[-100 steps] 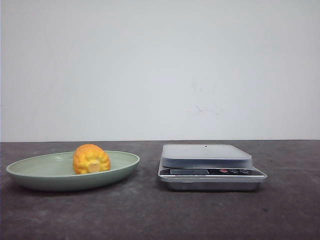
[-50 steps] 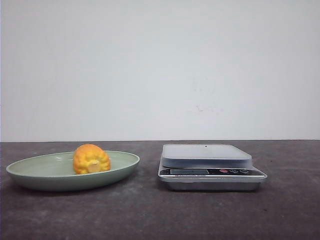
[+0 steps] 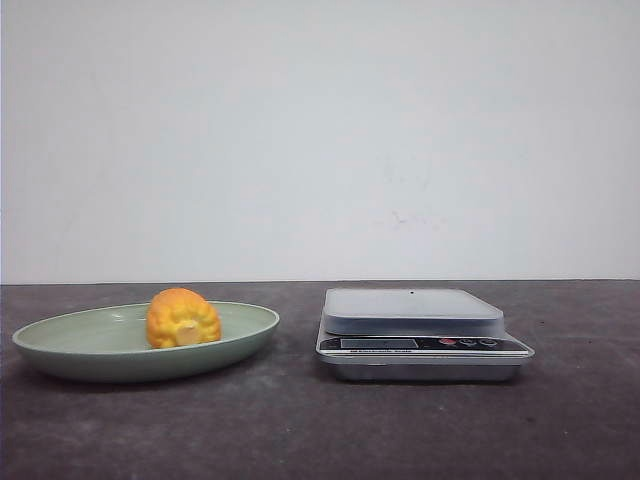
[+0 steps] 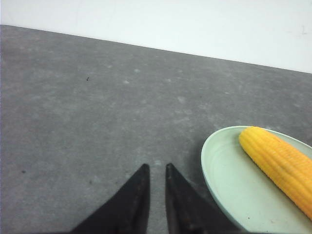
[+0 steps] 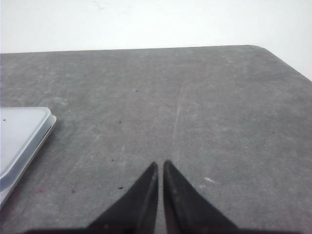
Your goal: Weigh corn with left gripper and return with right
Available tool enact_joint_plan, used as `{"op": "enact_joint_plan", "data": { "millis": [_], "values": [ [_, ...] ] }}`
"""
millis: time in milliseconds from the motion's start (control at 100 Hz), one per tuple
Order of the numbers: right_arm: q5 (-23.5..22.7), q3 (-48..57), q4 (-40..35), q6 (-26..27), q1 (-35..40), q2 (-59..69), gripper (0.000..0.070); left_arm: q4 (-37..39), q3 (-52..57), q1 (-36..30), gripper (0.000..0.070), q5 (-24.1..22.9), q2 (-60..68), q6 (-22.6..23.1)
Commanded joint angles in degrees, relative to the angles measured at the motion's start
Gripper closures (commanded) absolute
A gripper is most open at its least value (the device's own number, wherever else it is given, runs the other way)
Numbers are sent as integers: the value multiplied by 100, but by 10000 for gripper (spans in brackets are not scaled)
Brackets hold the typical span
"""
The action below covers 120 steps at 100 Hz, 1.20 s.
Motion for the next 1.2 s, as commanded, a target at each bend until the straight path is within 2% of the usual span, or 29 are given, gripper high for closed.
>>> {"op": "enact_joint_plan", "data": {
  "millis": [0,790,930,1010,1130,1190],
  "values": [
    [-4,-28,72,98,-4,-4,688,-31,-101,2,684,4,-2,50],
    [-50,-28,-50,192,9,-4,688,26,-101,2,684,2,-2,-9],
    [-203,-17,33,490,7,-4,694,129,-101,2,690,59,0,-393],
    [-289,122,42,813,9,15,696,208,-31,0,690,111,0,-857],
    [-286,697,-15,1248,9,310,696,267,474,-4,688,203,129,-1351],
    [-378,1121,-26,1582,11,623,696,269,831,-4,688,201,293,-1370]
  ]
}}
